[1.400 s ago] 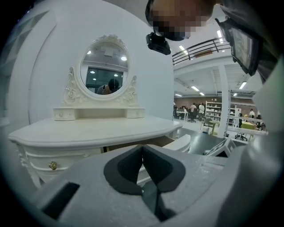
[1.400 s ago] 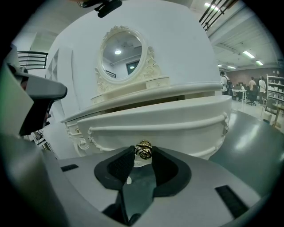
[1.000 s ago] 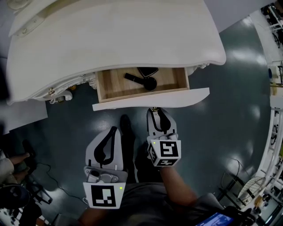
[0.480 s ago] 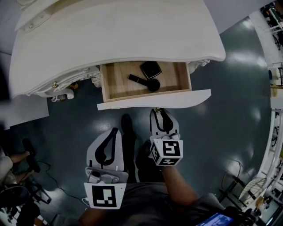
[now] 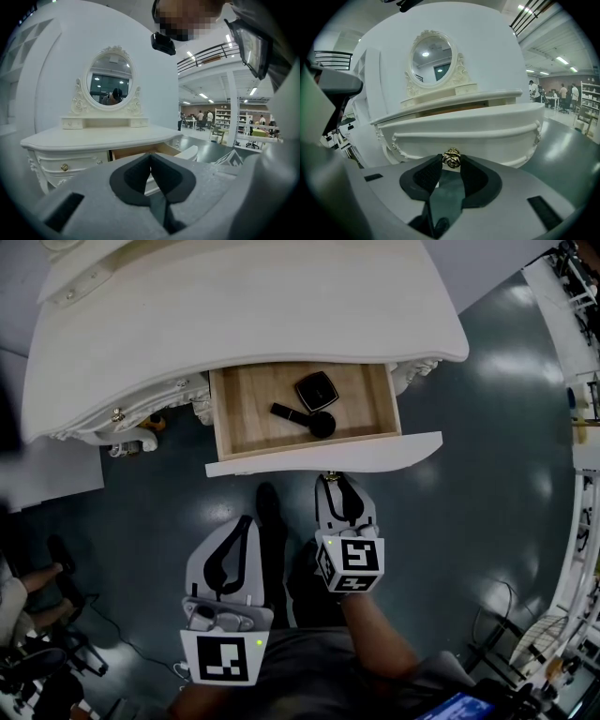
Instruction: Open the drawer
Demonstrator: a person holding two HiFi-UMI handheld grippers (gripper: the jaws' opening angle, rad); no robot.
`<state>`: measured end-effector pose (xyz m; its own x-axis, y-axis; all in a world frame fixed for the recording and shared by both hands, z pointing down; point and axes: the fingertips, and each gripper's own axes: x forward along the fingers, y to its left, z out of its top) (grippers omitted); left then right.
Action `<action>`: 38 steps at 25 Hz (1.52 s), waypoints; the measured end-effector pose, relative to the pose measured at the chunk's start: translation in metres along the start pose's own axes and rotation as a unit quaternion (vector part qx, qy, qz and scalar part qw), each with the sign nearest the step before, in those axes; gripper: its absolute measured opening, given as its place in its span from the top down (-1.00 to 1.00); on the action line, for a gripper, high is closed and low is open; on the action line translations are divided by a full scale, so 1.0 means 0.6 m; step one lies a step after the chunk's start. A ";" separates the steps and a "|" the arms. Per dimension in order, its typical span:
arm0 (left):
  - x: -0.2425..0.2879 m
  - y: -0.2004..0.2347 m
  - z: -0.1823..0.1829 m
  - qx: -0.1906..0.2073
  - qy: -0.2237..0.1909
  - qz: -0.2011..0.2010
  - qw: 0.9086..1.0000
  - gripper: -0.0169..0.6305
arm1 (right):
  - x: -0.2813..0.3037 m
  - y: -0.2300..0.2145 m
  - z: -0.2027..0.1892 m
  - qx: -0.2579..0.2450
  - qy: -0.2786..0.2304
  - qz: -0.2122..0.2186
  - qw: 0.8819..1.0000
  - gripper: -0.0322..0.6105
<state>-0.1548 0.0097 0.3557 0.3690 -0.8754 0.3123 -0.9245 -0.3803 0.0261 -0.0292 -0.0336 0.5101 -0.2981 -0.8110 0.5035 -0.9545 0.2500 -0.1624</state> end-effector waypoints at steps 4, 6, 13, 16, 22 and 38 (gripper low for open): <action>-0.007 -0.007 0.004 0.001 -0.004 0.001 1.000 0.90 | -0.009 0.000 -0.003 -0.001 -0.001 0.000 1.000 0.51; -0.013 -0.008 0.000 0.005 -0.001 0.001 1.000 0.90 | -0.012 0.001 -0.007 -0.002 -0.001 0.001 1.000 0.51; -0.016 -0.009 -0.001 0.004 -0.003 0.003 1.000 0.90 | -0.011 0.002 -0.012 -0.003 0.001 0.001 1.000 0.51; -0.025 -0.016 0.000 0.004 -0.006 0.005 1.000 0.90 | -0.020 0.001 -0.016 -0.003 0.000 0.002 1.000 0.51; -0.034 -0.019 -0.002 0.007 -0.008 0.005 1.000 0.90 | -0.022 0.004 -0.021 -0.005 0.000 0.002 1.000 0.51; -0.060 -0.049 0.095 0.026 -0.058 0.008 0.998 0.90 | -0.125 0.024 0.082 -0.017 -0.033 0.029 0.999 0.52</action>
<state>-0.1356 0.0352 0.2893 0.3651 -0.9090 0.2010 -0.9254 -0.3779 -0.0283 -0.0201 0.0048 0.4279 -0.3538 -0.8268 0.4374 -0.9353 0.3150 -0.1612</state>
